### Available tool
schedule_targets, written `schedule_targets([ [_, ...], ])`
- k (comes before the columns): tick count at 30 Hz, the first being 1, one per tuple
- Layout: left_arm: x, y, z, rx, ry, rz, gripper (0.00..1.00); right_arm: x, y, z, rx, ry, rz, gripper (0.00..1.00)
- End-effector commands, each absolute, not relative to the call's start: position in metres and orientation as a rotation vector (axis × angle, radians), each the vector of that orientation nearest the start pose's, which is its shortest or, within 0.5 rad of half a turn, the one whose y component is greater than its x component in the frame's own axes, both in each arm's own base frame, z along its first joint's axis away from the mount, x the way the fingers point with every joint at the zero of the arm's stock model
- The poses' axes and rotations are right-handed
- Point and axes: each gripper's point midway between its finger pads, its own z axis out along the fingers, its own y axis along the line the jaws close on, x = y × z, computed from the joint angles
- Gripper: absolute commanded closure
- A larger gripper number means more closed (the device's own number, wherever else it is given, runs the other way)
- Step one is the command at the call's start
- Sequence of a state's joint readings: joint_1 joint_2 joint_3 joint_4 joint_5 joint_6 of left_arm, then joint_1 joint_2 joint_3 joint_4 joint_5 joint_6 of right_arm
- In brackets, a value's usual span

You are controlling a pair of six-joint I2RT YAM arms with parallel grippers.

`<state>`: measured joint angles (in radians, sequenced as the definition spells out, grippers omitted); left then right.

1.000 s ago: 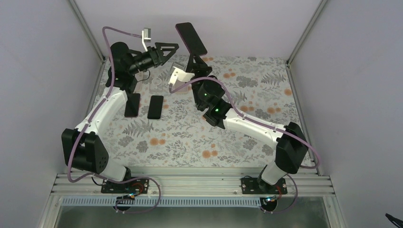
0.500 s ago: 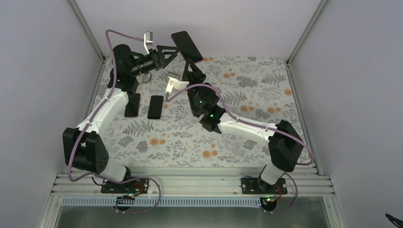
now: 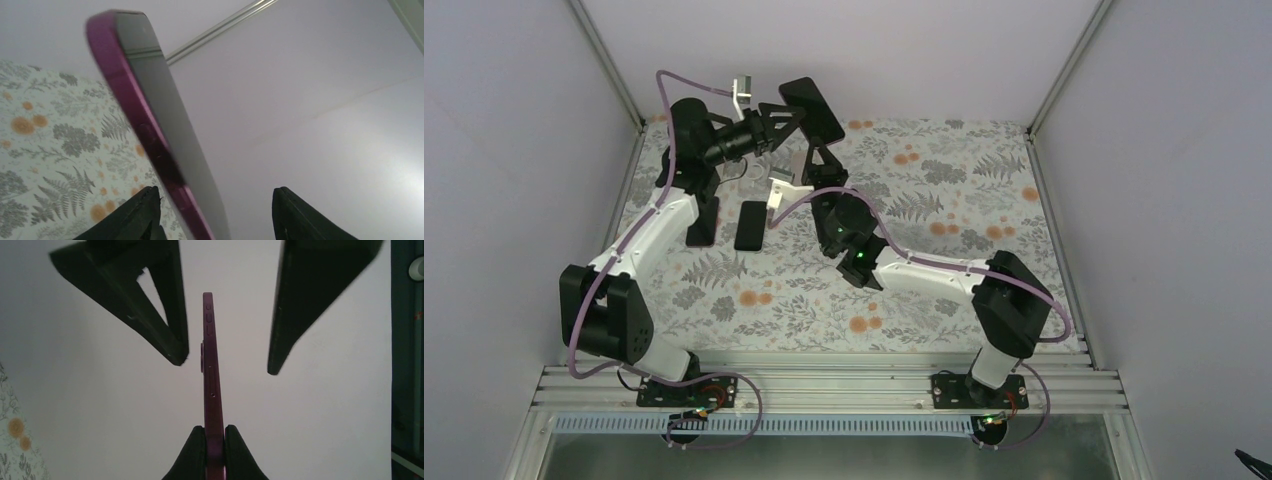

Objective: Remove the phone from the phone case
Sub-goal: Place the phone at the center of the board.

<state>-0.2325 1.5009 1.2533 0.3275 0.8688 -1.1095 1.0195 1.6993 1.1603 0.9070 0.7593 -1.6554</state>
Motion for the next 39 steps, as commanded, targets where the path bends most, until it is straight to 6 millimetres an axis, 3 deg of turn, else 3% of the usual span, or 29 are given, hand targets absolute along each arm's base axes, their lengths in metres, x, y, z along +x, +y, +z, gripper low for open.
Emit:
schedule_targets([
  [1, 0.394, -0.232, 0.392, 0.068, 1.766, -1.67, 0.48, 0.341, 0.348, 0.389, -0.915, 0.905, -0.992, 0.96],
  [10, 0.392, -0.231, 0.386, 0.045, 1.776, -1.678, 0.71, 0.338, 0.358, 0.38, -0.918, 0.892, -1.002, 0.96],
  [20, 0.397, -0.224, 0.381, 0.025, 1.785, -1.65, 0.97, 0.333, 0.353, 0.377, -0.915, 0.876, -1.02, 0.94],
  [22, 0.398, -0.221, 0.382, 0.018, 1.779, -1.642, 0.98, 0.331, 0.351, 0.378, -0.914, 0.876, -1.018, 0.86],
  [25, 0.399, -0.219, 0.383, 0.026, 1.774, -1.625, 0.98, 0.329, 0.348, 0.381, -0.908, 0.875, -1.009, 0.59],
  [30, 0.402, -0.21, 0.387, 0.051, 1.771, -1.567, 0.98, 0.328, 0.345, 0.378, -0.93, 0.913, -0.956, 0.33],
  [32, 0.402, -0.207, 0.386, 0.06, 1.773, -1.541, 0.98, 0.325, 0.34, 0.385, -0.93, 0.946, -0.901, 0.21],
  [37, 0.399, -0.202, 0.372, 0.118, 1.8, -1.446, 0.98, 0.325, 0.342, 0.385, -0.999, 1.072, -0.732, 0.03],
  [39, 0.395, -0.202, 0.363, 0.153, 1.826, -1.417, 0.98, 0.324, 0.341, 0.386, -1.019, 1.121, -0.661, 0.01],
])
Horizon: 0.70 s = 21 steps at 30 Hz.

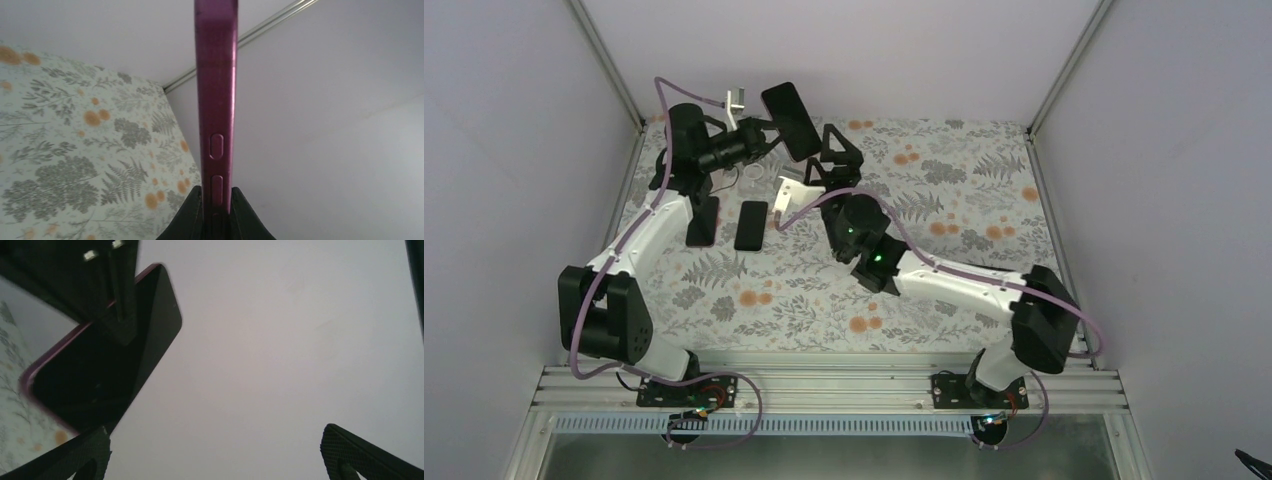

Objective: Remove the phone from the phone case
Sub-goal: Place the phone at the center of the board.

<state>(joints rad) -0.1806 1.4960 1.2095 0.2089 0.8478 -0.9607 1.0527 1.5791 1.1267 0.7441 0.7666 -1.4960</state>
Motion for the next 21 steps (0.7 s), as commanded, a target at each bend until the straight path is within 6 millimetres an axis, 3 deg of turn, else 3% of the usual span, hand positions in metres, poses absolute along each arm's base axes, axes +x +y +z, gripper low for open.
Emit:
schedule_targets([
  [1, 0.394, -0.203, 0.358, 0.174, 1.839, -1.4, 0.98, 0.325, 0.34, 0.383, -1.038, 1.148, -0.631, 0.01],
  [8, 0.382, -0.211, 0.306, 0.321, 2.002, -1.38, 0.98, 0.323, 0.328, 0.369, -1.106, 1.269, -0.498, 0.01],
  [14, 0.37, -0.213, 0.267, 0.389, 2.106, -1.397, 0.98, 0.334, 0.313, 0.364, -1.088, 1.396, -0.383, 0.01],
  [21, 0.35, -0.212, 0.197, 0.39, 2.271, -1.43, 0.98, 0.345, 0.304, 0.366, -1.047, 1.474, -0.29, 0.01],
])
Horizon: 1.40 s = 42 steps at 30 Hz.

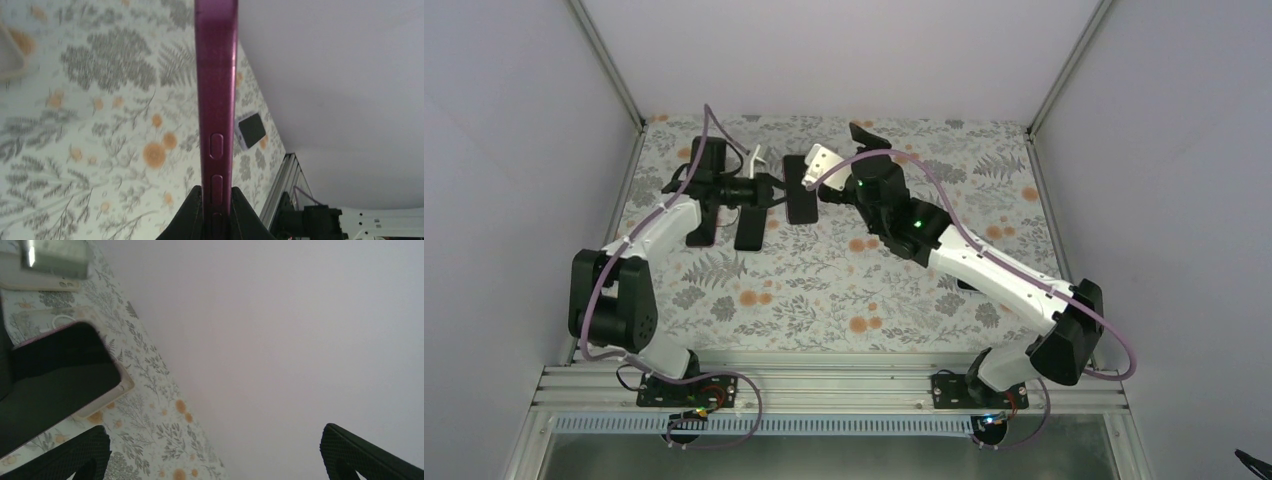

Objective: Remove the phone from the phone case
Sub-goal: Place the phone at the center of the board.

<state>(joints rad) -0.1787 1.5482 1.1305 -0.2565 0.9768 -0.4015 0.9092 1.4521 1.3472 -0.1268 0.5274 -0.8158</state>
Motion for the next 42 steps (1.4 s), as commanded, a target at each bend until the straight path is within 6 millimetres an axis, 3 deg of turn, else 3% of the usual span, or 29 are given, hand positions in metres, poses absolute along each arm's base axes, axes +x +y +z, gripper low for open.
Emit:
schedule_targets([
  [1, 0.35, -0.211, 0.187, 0.383, 2.299, -1.41, 0.98, 0.347, 0.303, 0.367, -1.042, 1.479, -0.288, 0.01],
  [12, 0.349, -0.214, 0.121, 0.367, 2.454, -1.405, 0.98, 0.356, 0.3, 0.369, -1.019, 1.507, -0.283, 0.01],
  [29, 0.373, -0.212, 0.065, 0.264, 2.618, -1.353, 0.98, 0.368, 0.285, 0.371, -0.967, 1.53, -0.301, 0.01],
  [42, 0.392, -0.196, 0.02, 0.184, 2.778, -1.13, 0.95, 0.373, 0.28, 0.364, -0.965, 1.55, -0.298, 0.01],
])
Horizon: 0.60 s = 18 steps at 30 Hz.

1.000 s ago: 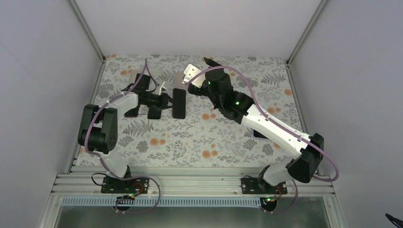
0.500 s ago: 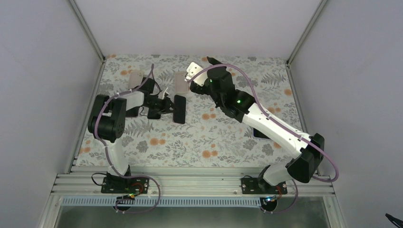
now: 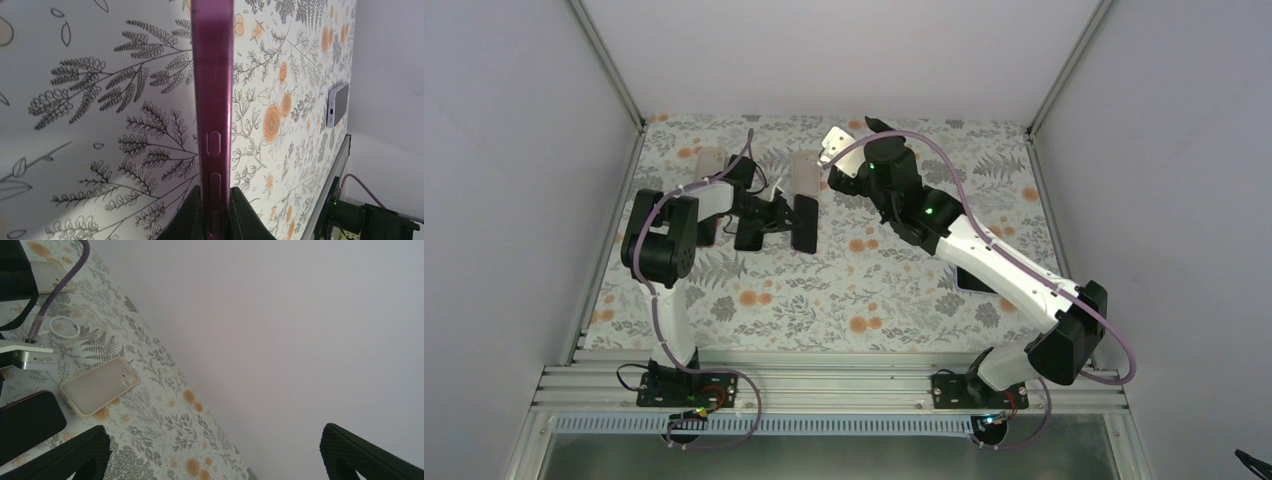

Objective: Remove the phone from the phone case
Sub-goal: Place the phone at the center of the board.

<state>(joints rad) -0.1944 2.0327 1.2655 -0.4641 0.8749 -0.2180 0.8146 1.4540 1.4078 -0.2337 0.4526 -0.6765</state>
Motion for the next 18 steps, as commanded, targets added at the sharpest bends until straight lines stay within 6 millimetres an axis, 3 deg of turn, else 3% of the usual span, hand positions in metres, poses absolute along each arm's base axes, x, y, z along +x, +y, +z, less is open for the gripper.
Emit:
schedule_targets([
  [1, 0.392, -0.194, 0.018, 0.18, 2.789, -1.114, 0.94, 0.373, 0.28, 0.364, -0.964, 1.55, -0.297, 0.01],
  [11, 0.393, -0.186, 0.007, 0.173, 2.836, -1.018, 0.8, 0.377, 0.283, 0.364, -0.964, 1.56, -0.292, 0.01],
  [18, 0.4, -0.184, 0.018, 0.192, 2.814, -0.978, 0.67, 0.377, 0.284, 0.362, -0.972, 1.565, -0.287, 0.01],
])
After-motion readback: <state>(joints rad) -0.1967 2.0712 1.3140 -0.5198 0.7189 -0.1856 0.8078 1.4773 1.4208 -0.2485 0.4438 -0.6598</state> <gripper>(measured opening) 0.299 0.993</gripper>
